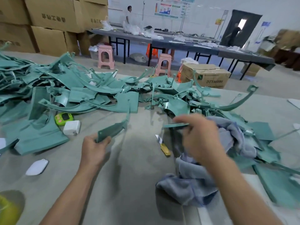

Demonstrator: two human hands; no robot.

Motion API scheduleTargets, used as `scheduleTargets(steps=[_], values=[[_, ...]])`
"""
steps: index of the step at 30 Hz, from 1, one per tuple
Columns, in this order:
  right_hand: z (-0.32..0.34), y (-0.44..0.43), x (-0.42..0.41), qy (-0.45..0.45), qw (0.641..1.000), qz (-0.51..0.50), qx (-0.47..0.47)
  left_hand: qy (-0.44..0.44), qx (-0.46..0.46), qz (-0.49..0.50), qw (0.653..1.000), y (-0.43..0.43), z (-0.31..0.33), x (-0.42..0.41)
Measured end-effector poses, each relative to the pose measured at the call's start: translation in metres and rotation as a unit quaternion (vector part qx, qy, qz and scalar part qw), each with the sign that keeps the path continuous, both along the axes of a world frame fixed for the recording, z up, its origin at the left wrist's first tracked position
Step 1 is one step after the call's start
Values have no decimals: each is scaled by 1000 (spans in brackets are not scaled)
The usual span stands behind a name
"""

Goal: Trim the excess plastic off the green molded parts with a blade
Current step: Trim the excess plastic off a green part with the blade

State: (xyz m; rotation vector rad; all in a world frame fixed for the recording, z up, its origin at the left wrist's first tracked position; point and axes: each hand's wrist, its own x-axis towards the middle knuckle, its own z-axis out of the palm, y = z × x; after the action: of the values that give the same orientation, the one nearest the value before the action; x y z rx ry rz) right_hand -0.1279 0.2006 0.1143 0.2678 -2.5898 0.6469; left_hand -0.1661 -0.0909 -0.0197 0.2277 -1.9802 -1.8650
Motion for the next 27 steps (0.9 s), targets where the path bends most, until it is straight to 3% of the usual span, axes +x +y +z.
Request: scheduleTargets(steps=[2, 5, 9, 14, 19, 24, 27], values=[[-29, -24, -7, -80, 996, -6, 48, 11, -106, 5, 994, 6, -3, -2], [-74, -24, -30, -241, 957, -102, 127, 36, -258, 1, 965, 5, -8, -3], [-117, -17, -44, -235, 959, -102, 121, 42, -380, -24, 924, 3, -19, -10], [-134, -3, -56, -240, 967, -76, 36, 8, -453, -42, 891, 15, -21, -13], [-130, -4, -47, -122, 977, -21, -175, -15, -482, -53, 875, 25, -13, -9], [-132, -19, -42, -232, 893, 136, -360, -24, -494, -55, 867, 31, -11, -7], [-131, -25, -41, -289, 862, 191, -371, -21, -488, -59, 871, 30, -10, -6]])
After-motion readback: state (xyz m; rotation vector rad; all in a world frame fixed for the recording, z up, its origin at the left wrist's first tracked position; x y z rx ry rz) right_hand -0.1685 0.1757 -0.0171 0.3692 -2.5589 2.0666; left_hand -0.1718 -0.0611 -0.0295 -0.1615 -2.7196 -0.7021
